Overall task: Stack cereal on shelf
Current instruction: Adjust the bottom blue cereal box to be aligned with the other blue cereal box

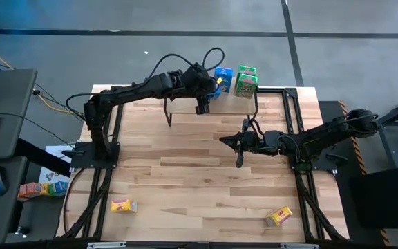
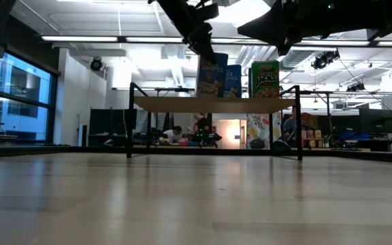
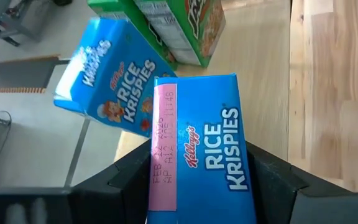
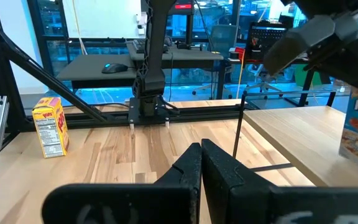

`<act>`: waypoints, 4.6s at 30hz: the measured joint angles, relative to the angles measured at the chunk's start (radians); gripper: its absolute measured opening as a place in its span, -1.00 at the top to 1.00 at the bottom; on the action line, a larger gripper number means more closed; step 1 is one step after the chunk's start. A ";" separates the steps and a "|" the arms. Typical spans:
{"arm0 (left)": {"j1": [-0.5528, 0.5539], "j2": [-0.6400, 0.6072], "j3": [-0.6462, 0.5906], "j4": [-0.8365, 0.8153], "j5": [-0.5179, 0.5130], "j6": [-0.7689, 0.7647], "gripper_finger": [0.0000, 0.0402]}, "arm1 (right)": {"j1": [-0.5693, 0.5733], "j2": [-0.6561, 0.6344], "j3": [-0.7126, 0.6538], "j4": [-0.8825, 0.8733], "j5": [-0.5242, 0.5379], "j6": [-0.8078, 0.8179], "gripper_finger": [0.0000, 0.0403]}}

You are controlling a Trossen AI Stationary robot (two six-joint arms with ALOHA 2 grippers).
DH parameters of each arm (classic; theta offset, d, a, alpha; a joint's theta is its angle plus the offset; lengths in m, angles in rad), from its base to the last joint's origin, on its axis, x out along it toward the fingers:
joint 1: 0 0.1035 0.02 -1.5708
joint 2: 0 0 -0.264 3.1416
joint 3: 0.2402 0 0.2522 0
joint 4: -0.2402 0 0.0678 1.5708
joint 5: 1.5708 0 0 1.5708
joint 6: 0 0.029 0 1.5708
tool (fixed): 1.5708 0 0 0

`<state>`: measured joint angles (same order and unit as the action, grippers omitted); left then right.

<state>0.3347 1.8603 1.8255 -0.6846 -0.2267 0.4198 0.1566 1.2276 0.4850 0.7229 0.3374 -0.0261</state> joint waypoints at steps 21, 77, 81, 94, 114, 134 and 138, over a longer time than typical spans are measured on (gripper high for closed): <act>-0.001 0.000 0.032 -0.014 0.088 -0.072 -0.01 | 0.000 0.000 0.000 0.000 0.001 0.000 1.00; 0.026 -0.001 -0.052 0.243 0.232 -0.147 -0.01 | 0.000 0.000 0.000 0.022 0.072 0.026 1.00; 0.029 0.003 -0.096 0.267 0.237 -0.147 -0.01 | 0.000 0.000 0.000 0.023 0.072 0.026 1.00; 0.038 0.011 -0.146 0.373 0.249 -0.157 -0.01 | 0.000 0.000 0.000 0.033 0.073 0.022 1.00; 0.039 0.011 -0.146 0.393 0.188 -0.095 -0.56 | 0.000 0.000 0.000 0.042 0.074 0.018 1.00; 0.034 -0.180 -0.017 0.162 0.164 -0.103 -0.60 | 0.000 0.000 0.000 0.044 0.071 -0.027 1.00; 0.039 -0.241 -0.066 0.121 0.249 -0.175 -0.60 | 0.000 0.000 0.000 0.044 0.071 -0.015 1.00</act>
<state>0.3737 1.6194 1.7594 -0.5634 0.0223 0.2446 0.1566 1.2274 0.4850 0.7668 0.4084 -0.0411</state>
